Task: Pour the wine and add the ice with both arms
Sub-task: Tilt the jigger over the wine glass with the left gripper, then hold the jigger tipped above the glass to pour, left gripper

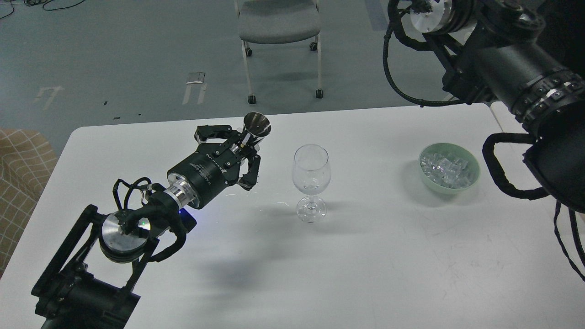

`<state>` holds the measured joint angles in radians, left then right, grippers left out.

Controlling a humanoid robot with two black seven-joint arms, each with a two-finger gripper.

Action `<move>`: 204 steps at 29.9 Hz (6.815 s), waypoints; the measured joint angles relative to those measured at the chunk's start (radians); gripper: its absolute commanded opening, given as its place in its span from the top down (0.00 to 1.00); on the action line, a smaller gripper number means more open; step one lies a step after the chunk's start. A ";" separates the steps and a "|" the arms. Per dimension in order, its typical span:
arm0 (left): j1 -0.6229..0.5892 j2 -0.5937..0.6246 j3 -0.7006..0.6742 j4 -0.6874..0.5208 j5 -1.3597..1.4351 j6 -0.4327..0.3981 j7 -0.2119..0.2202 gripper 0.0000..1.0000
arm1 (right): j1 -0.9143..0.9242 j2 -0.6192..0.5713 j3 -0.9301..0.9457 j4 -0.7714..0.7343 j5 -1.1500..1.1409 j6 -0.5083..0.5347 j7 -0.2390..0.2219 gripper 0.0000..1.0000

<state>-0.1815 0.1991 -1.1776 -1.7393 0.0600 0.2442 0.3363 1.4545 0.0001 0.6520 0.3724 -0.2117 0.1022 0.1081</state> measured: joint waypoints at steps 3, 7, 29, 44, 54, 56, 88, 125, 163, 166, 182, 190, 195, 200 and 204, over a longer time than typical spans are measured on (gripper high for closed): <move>-0.005 -0.013 0.011 0.000 0.004 0.012 0.000 1.00 | 0.006 0.000 0.000 0.000 0.000 -0.005 -0.001 0.00; -0.010 -0.021 0.038 0.002 0.032 0.022 -0.002 1.00 | 0.009 0.000 0.000 0.000 0.000 -0.015 -0.002 0.00; -0.084 -0.039 0.108 0.016 0.126 0.026 0.017 1.00 | 0.014 0.000 0.000 -0.001 0.000 -0.029 -0.002 0.00; -0.129 -0.038 0.153 0.018 0.148 0.062 0.019 1.00 | 0.008 0.000 -0.001 0.000 0.000 -0.027 -0.002 0.00; -0.130 -0.033 0.159 0.019 0.183 0.062 0.030 1.00 | -0.002 0.000 -0.003 0.003 0.000 -0.024 -0.002 0.00; -0.130 -0.033 0.159 0.020 0.191 0.062 0.034 1.00 | -0.004 0.000 -0.003 0.003 0.000 -0.024 -0.002 0.00; -0.192 0.020 0.199 0.020 0.334 0.107 0.122 1.00 | -0.009 0.000 -0.003 0.008 0.000 -0.019 -0.001 0.00; -0.227 0.065 0.214 0.002 0.503 0.133 0.152 1.00 | -0.010 0.000 -0.003 0.008 0.000 -0.015 -0.001 0.00; -0.315 0.090 0.237 -0.022 0.621 0.136 0.152 1.00 | -0.011 0.000 -0.005 0.008 -0.002 -0.013 -0.001 0.00; -0.324 0.092 0.239 -0.022 0.624 0.136 0.152 1.00 | -0.011 0.000 -0.005 0.007 -0.002 -0.013 -0.001 0.00; -0.399 0.153 0.354 -0.023 0.639 0.131 0.152 1.00 | -0.012 0.000 -0.008 0.008 -0.002 -0.011 -0.001 0.00; -0.478 0.219 0.441 -0.023 0.646 0.129 0.152 1.00 | -0.012 0.000 -0.008 0.006 -0.002 -0.010 -0.001 0.00; -0.523 0.254 0.490 -0.023 0.651 0.127 0.152 1.00 | -0.012 0.000 -0.008 0.006 -0.002 -0.010 -0.001 0.00; -0.547 0.275 0.502 -0.023 0.662 0.123 0.152 1.00 | -0.012 0.000 -0.008 0.007 -0.002 -0.010 -0.001 0.00; -0.561 0.288 0.503 -0.023 0.663 0.107 0.152 1.00 | -0.011 0.000 -0.008 0.007 -0.002 -0.010 -0.001 0.00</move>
<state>-0.7428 0.4874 -0.6750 -1.7627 0.7231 0.3510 0.4887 1.4434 0.0000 0.6442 0.3798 -0.2133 0.0921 0.1074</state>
